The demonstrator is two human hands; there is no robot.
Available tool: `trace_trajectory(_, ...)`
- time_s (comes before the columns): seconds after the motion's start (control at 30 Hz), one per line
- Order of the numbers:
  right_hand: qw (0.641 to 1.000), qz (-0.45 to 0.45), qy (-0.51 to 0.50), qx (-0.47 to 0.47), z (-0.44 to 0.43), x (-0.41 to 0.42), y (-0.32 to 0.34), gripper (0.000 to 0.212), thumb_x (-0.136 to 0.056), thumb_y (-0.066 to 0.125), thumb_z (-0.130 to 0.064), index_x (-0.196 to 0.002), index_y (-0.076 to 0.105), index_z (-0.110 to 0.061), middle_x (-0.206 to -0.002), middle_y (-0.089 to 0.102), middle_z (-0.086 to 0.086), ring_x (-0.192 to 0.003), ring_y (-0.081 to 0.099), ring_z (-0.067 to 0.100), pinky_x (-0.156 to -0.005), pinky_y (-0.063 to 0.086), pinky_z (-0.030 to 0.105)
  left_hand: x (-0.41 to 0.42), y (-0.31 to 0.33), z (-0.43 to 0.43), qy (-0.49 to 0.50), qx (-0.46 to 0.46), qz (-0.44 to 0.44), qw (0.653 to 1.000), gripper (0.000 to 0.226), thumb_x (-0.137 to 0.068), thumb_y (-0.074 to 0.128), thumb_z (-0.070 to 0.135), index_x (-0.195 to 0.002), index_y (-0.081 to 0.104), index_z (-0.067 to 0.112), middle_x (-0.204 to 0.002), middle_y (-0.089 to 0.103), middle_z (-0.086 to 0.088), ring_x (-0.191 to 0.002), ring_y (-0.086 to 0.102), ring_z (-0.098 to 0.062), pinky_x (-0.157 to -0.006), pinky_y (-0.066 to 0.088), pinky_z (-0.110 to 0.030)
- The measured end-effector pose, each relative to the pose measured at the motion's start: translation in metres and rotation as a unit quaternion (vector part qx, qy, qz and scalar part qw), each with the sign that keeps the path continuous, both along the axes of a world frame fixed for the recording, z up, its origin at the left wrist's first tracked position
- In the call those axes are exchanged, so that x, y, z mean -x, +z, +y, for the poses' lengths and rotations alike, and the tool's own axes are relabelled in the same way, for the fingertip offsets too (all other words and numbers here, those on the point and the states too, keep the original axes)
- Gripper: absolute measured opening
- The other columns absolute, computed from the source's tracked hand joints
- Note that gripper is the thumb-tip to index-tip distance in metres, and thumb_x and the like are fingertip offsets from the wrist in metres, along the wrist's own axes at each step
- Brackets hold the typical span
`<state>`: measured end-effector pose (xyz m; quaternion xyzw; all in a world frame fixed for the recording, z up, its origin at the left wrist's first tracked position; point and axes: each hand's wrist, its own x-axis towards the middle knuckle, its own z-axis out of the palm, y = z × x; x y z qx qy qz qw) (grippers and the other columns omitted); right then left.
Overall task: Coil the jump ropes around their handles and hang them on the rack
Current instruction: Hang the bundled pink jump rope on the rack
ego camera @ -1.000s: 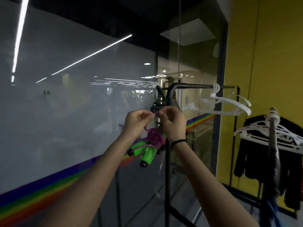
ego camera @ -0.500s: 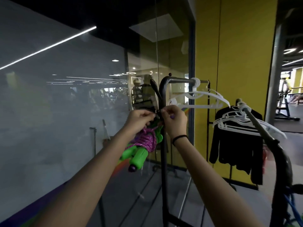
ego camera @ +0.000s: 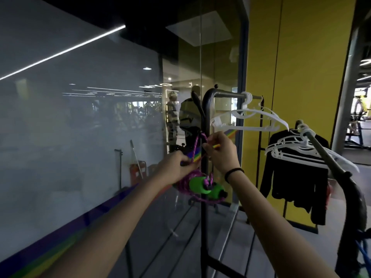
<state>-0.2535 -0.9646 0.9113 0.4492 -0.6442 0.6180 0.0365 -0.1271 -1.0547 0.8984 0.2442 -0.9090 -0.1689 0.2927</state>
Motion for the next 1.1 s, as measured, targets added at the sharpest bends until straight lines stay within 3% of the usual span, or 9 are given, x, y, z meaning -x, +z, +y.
trace_trajectory(0.1, 1.000, -0.004, -0.010, -0.007, 0.009, -0.003, -0.007, 0.009, -0.084, 0.060, -0.012, -0.089, 0.055, -0.017, -0.089, 0.062, 0.002, -0.085, 0.062, 0.024, -0.078, 0.055, 0.041, 0.001, -0.008, 0.008, 0.011, 0.022, 0.042, 0.999, 0.027, -0.084, 0.061, 0.041, -0.084, 0.069, 0.015, -0.090, 0.053, -0.003, -0.081, 0.055, -0.020, -0.069, 0.041, -0.031)
trace_trajectory(0.23, 0.998, -0.018, -0.014, 0.056, 0.034, -0.012, -0.017, 0.009, -0.086, 0.054, -0.006, -0.089, 0.058, -0.014, -0.088, 0.064, 0.001, -0.082, 0.064, 0.022, -0.076, 0.056, 0.040, -0.005, -0.009, 0.029, 0.040, -0.009, 0.119, 0.992, 0.018, -0.084, 0.064, 0.022, -0.100, 0.069, 0.013, -0.101, 0.060, -0.001, -0.082, 0.057, -0.012, -0.065, 0.040, -0.011)
trace_trajectory(0.37, 0.989, -0.043, 0.046, 0.133, 0.080, -0.023, -0.018, 0.015, -0.086, 0.054, -0.005, -0.083, 0.060, -0.018, -0.081, 0.063, -0.003, -0.076, 0.062, 0.018, -0.067, 0.053, 0.031, -0.027, -0.011, 0.071, 0.058, -0.057, 0.168, 0.982, 0.013, -0.085, 0.062, 0.012, -0.094, 0.071, 0.013, -0.090, 0.068, 0.003, -0.084, 0.062, -0.009, -0.069, 0.044, -0.006)
trace_trajectory(0.43, 0.985, -0.058, 0.112, 0.118, 0.103, -0.029, -0.025, 0.019, -0.086, 0.054, -0.007, -0.079, 0.059, -0.024, -0.079, 0.064, -0.001, -0.071, 0.061, 0.019, -0.064, 0.051, 0.032, -0.043, -0.019, 0.098, 0.075, -0.077, 0.187, 0.976, 0.012, -0.085, 0.061, 0.009, -0.087, 0.072, 0.015, -0.085, 0.069, 0.001, -0.082, 0.064, -0.011, -0.075, 0.048, -0.016)
trace_trajectory(0.5, 0.977, -0.057, 0.187, 0.084, 0.129, -0.037, -0.038, 0.017, -0.085, 0.055, -0.009, -0.076, 0.058, -0.023, -0.072, 0.062, -0.001, -0.064, 0.057, 0.015, -0.061, 0.047, 0.031, -0.059, -0.032, 0.133, 0.102, -0.103, 0.206, 0.968, 0.017, -0.084, 0.060, 0.004, -0.079, 0.070, 0.018, -0.077, 0.070, -0.001, -0.068, 0.064, -0.005, -0.068, 0.050, -0.020)
trace_trajectory(0.6, 0.956, -0.053, 0.288, 0.033, 0.174, -0.051, -0.069, 0.014, -0.086, 0.056, -0.005, -0.076, 0.058, -0.015, -0.066, 0.058, -0.003, -0.060, 0.053, 0.007, -0.060, 0.043, 0.022, -0.084, -0.058, 0.200, 0.144, -0.135, 0.218, 0.956, 0.022, -0.085, 0.052, -0.004, -0.080, 0.069, 0.010, -0.065, 0.067, 0.001, -0.050, 0.059, 0.003, -0.057, 0.048, -0.012)
trace_trajectory(0.77, 0.885, -0.046, 0.460, -0.054, 0.284, -0.080, -0.126, 0.013, -0.090, 0.048, 0.002, -0.084, 0.056, -0.007, -0.066, 0.055, 0.003, -0.052, 0.050, -0.004, -0.051, 0.038, 0.007, -0.129, -0.114, 0.351, 0.245, -0.168, 0.289, 0.910, 0.023, -0.086, 0.051, -0.005, -0.080, 0.070, 0.007, -0.048, 0.064, 0.011, -0.048, 0.058, 0.000, -0.053, 0.046, -0.009)
trace_trajectory(0.97, 0.777, -0.050, 0.598, -0.192, 0.423, -0.135, -0.161, 0.021, -0.091, 0.049, -0.002, -0.076, 0.058, -0.015, -0.064, 0.057, 0.005, -0.061, 0.053, 0.015, -0.054, 0.043, 0.017, -0.190, -0.170, 0.569, 0.425, -0.189, 0.312, 0.828, 0.019, -0.088, 0.052, -0.002, -0.090, 0.070, 0.003, -0.042, 0.059, 0.015, -0.043, 0.053, 0.004, -0.049, 0.041, -0.005)
trace_trajectory(1.1, 0.697, -0.035, 0.674, -0.240, 0.514, -0.179, -0.169, 0.021, -0.089, 0.052, -0.002, -0.074, 0.058, -0.015, -0.064, 0.059, 0.002, -0.051, 0.054, -0.003, -0.051, 0.044, 0.009, -0.225, -0.180, 0.683, 0.496, -0.179, 0.329, 0.783, 0.018, -0.088, 0.052, -0.002, -0.090, 0.070, 0.003, -0.041, 0.058, 0.014, -0.042, 0.053, 0.002, -0.049, 0.041, -0.006)
